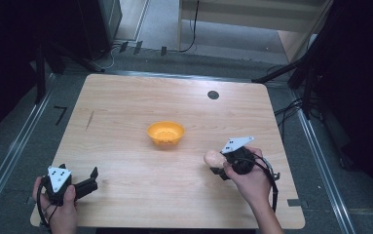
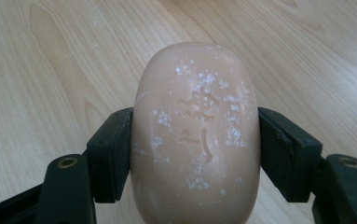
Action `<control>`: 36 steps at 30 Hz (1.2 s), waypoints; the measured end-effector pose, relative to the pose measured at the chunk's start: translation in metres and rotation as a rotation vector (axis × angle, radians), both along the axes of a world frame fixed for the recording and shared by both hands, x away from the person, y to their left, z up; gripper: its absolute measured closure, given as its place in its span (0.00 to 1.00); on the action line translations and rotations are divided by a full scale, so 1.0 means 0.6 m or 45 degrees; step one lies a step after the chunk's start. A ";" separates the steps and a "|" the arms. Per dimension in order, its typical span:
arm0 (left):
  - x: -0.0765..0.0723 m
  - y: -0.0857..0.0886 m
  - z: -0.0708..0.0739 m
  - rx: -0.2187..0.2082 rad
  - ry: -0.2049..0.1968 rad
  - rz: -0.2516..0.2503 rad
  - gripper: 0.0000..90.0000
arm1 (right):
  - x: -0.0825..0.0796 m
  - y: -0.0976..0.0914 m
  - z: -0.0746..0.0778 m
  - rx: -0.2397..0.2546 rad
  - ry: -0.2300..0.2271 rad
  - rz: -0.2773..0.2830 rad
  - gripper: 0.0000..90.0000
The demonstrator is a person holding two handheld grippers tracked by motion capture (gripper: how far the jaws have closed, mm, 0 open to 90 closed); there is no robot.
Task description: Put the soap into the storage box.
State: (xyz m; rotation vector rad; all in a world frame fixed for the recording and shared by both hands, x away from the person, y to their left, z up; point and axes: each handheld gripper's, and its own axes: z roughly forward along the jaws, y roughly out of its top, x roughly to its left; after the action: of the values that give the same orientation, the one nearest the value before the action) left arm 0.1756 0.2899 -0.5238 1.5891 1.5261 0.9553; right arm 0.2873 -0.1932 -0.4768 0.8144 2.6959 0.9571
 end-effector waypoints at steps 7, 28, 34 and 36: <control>0.000 0.000 0.000 -0.005 0.001 -0.016 0.00 | 0.010 0.006 0.008 0.014 -0.014 0.008 0.37; 0.001 0.002 0.000 -0.021 0.005 -0.025 0.00 | 0.048 0.035 0.028 0.015 -0.031 0.080 0.37; 0.001 0.002 0.000 -0.024 0.009 -0.026 0.00 | 0.057 0.044 0.040 0.000 -0.048 0.128 0.37; 0.001 0.003 0.000 -0.025 0.010 -0.026 0.00 | 0.060 0.047 0.044 0.003 -0.053 0.150 0.37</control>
State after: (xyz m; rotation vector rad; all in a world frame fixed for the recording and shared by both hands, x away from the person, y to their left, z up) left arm 0.1763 0.2914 -0.5237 1.5934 1.5172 0.9212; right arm 0.3235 -0.1649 -0.4501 0.6348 2.7329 0.9904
